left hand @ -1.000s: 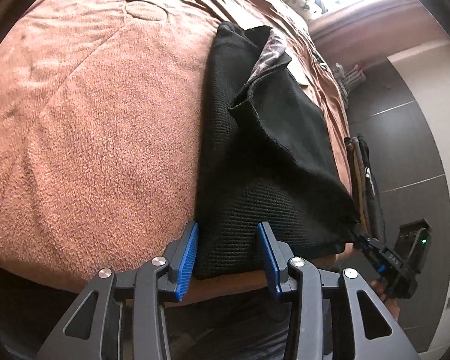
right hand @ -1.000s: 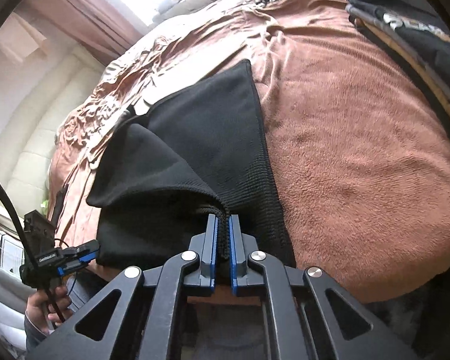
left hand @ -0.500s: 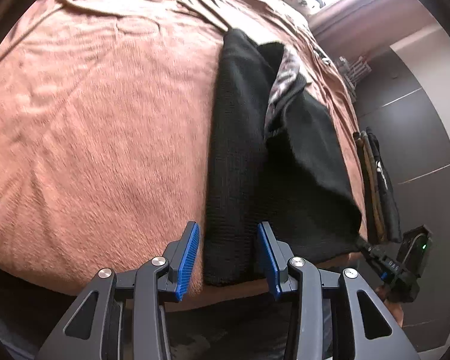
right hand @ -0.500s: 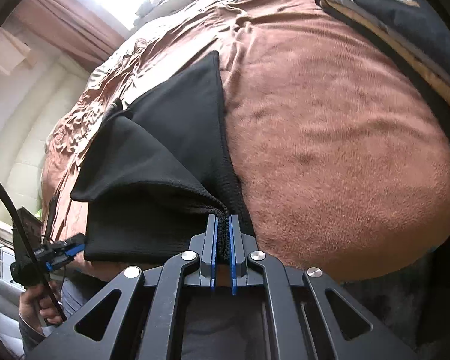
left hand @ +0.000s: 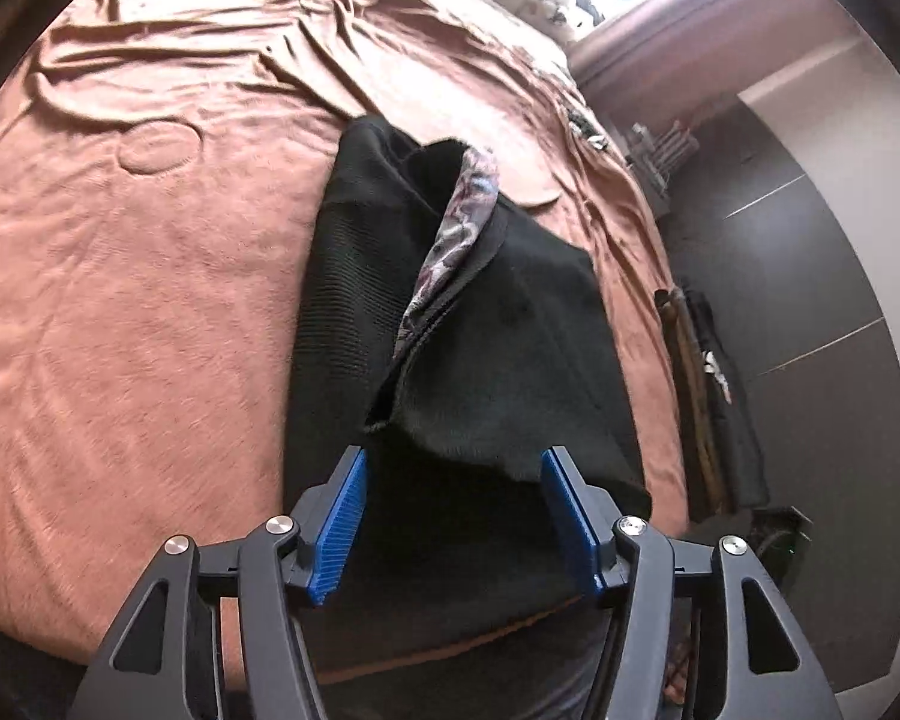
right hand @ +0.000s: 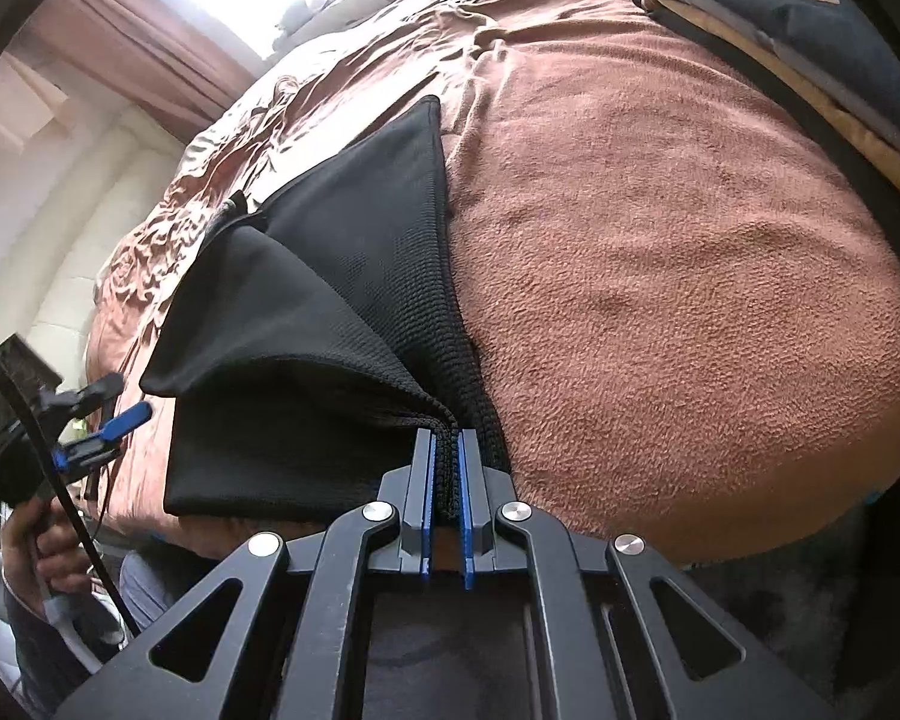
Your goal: Fold small clothes
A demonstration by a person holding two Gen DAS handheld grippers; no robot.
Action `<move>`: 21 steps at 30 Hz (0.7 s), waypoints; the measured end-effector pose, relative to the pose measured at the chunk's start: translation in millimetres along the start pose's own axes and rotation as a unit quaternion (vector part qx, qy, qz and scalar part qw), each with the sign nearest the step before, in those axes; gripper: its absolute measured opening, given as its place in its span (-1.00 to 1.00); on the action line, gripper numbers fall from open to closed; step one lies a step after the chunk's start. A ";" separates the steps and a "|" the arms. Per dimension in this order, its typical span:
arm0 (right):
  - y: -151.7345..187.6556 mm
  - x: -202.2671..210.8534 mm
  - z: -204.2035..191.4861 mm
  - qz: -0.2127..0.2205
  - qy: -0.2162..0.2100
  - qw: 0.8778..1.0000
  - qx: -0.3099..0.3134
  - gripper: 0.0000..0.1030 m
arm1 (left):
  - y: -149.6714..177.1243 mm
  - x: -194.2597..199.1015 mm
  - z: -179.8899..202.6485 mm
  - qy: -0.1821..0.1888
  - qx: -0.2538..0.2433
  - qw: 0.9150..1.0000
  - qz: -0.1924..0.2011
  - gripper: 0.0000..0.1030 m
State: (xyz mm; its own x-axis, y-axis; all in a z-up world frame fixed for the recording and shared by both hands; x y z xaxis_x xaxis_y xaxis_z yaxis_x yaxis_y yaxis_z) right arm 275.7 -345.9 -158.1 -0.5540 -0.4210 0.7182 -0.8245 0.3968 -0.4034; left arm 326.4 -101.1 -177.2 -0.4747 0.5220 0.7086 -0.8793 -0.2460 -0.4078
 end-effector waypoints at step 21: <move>5.1 1.9 4.6 0.002 -0.016 1.000 -0.007 -0.94 | -112.6 -15.5 94.8 0.127 -0.048 0.990 0.029 -0.87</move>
State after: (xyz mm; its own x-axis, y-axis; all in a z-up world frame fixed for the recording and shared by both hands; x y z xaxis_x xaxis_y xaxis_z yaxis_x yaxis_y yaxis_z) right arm 269.9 -348.5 -161.4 -0.5601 -0.4453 0.6986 -0.8212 0.4093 -0.3976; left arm 429.1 -158.9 -87.6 -0.4879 0.7012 0.5198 -0.8379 -0.2093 -0.5041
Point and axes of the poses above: each gripper's, at about its wrist camera, not at the fingertips, and x roughly against the way its jaws point, z to its right, y to its underside, the point moved 5 cm from there along -x, roughly the way its jaws point, and after that the axes turned 8 degrees about -x, right-handed, at the moved point
